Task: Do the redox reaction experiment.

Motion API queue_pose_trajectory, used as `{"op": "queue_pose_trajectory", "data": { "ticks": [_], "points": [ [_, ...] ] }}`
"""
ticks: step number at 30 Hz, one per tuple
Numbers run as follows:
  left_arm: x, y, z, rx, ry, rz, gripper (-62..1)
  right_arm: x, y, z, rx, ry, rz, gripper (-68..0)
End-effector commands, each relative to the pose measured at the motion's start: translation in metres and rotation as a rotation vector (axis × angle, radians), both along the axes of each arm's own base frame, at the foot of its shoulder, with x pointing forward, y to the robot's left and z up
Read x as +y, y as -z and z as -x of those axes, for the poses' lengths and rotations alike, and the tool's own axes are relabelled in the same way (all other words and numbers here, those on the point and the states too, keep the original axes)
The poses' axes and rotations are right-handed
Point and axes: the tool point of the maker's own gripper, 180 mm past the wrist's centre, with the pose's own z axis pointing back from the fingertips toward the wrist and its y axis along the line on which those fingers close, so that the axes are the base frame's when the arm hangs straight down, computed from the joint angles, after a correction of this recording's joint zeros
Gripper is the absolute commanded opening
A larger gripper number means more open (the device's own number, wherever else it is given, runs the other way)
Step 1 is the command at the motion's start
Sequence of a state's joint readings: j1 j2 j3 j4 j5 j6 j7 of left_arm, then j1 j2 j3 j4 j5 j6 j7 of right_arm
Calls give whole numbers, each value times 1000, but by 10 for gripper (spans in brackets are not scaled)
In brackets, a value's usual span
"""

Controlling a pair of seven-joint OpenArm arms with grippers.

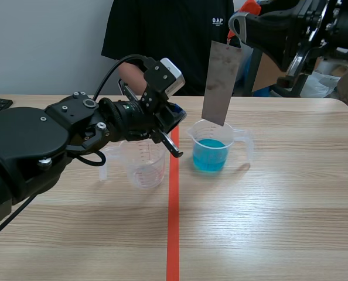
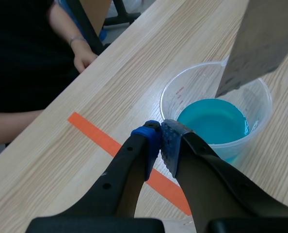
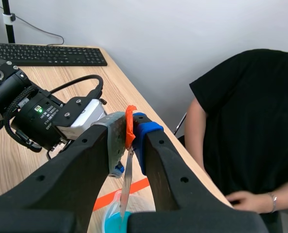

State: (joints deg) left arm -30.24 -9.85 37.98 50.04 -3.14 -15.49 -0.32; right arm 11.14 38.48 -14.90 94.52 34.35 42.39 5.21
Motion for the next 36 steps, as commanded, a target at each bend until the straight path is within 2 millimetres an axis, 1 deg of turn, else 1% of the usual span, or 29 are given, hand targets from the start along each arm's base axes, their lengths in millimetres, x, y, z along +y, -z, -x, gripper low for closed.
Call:
{"op": "queue_pose_trajectory", "data": {
  "ticks": [1,4,8,14,23,36],
  "points": [
    [-6,-12,-2,-33,31,18,-569,3,-20,2,-56,-30,-4,-661],
    [-9,-7,4,-15,74,11,-569,3,-20,3,-59,-38,2,-661],
    [-12,-4,10,4,110,16,-569,4,-17,5,-54,-49,9,-661],
    [-12,-10,7,1,104,41,-569,2,-19,6,-64,-55,17,-661],
    [-4,-22,-1,-23,111,43,-569,-3,-24,7,-85,-60,26,-661],
    [-1,-22,1,-16,134,36,-569,-4,-20,6,-94,-55,56,-661]
  ]
}}
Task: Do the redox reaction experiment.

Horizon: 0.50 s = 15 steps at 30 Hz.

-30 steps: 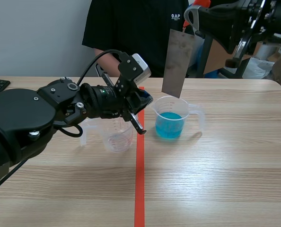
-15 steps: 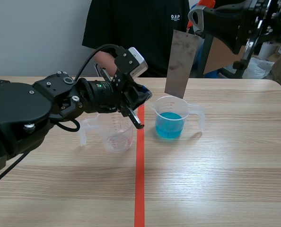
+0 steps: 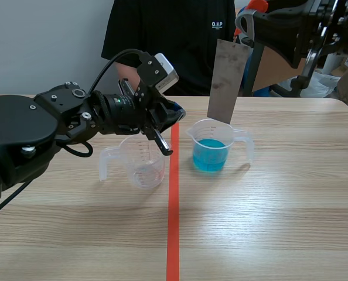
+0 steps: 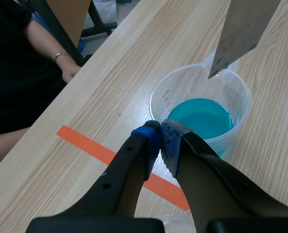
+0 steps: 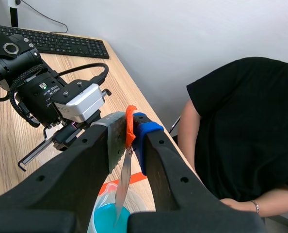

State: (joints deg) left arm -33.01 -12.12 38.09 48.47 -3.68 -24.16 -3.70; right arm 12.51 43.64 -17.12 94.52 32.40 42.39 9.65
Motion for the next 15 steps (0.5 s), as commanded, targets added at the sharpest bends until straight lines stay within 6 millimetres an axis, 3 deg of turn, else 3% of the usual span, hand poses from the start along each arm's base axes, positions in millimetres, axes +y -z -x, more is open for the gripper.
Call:
{"op": "queue_pose_trajectory", "data": {
  "ticks": [1,15],
  "points": [
    [-4,-15,-3,-28,18,29,-569,2,-17,2,-50,-23,-5,-661],
    [-5,-17,-3,-9,11,62,-569,2,-17,2,-50,-23,-4,-661]
  ]
}}
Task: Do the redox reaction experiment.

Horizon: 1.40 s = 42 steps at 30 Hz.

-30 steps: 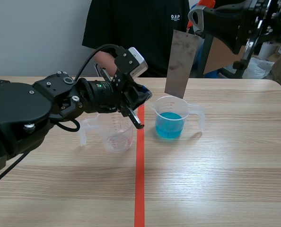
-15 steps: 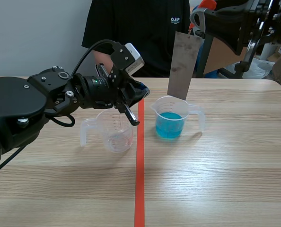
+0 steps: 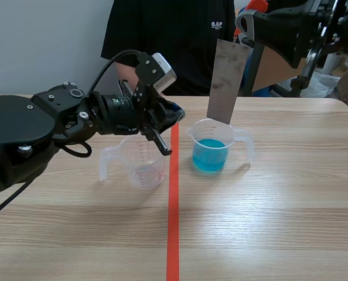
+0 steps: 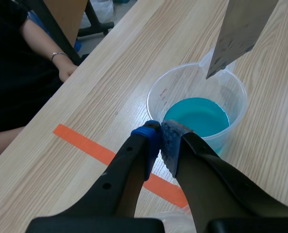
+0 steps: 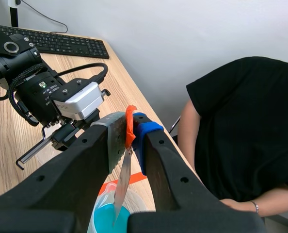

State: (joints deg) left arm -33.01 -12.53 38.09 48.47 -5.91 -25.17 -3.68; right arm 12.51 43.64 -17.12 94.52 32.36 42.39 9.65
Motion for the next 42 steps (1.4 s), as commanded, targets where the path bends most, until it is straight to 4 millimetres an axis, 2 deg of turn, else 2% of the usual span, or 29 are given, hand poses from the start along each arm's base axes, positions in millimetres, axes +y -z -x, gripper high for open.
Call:
{"op": "queue_pose_trajectory", "data": {
  "ticks": [1,21,42],
  "points": [
    [-5,-16,-5,-32,7,34,-569,2,-17,2,-49,-23,-5,-661],
    [-6,-17,-5,-8,-1,62,-569,2,-17,2,-49,-23,-5,-661],
    [-11,-12,6,39,38,75,-569,2,-17,2,-49,-23,-6,-661]
  ]
}}
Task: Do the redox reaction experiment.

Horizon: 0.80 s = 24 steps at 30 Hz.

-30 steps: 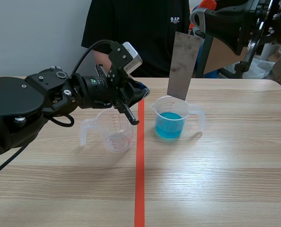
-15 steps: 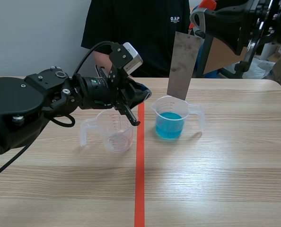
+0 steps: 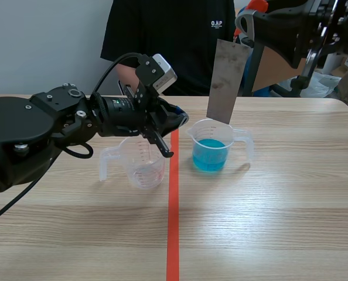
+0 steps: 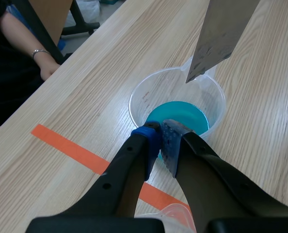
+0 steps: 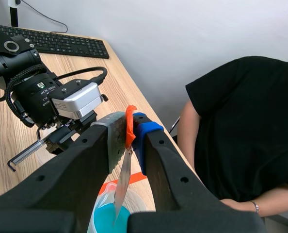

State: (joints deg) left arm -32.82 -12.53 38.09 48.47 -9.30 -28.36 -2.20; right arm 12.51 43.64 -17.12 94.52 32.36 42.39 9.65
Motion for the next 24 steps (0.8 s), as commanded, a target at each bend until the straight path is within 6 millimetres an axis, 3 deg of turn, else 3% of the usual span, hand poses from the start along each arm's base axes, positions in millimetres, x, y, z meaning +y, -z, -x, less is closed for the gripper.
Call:
{"op": "queue_pose_trajectory", "data": {
  "ticks": [1,7,10,18,24],
  "points": [
    [-5,-15,-3,-18,1,54,-569,2,-17,2,-49,-23,-6,-661],
    [17,-19,5,-15,-16,73,-569,2,-17,2,-49,-23,-8,-661],
    [39,-21,16,-33,-45,63,-569,2,-17,2,-49,-23,-8,-661],
    [124,-21,59,-5,-194,41,-569,2,-17,2,-49,-23,-8,-661],
    [192,9,105,91,-364,-65,-569,2,-17,2,-50,-22,-4,-661]
  ]
}}
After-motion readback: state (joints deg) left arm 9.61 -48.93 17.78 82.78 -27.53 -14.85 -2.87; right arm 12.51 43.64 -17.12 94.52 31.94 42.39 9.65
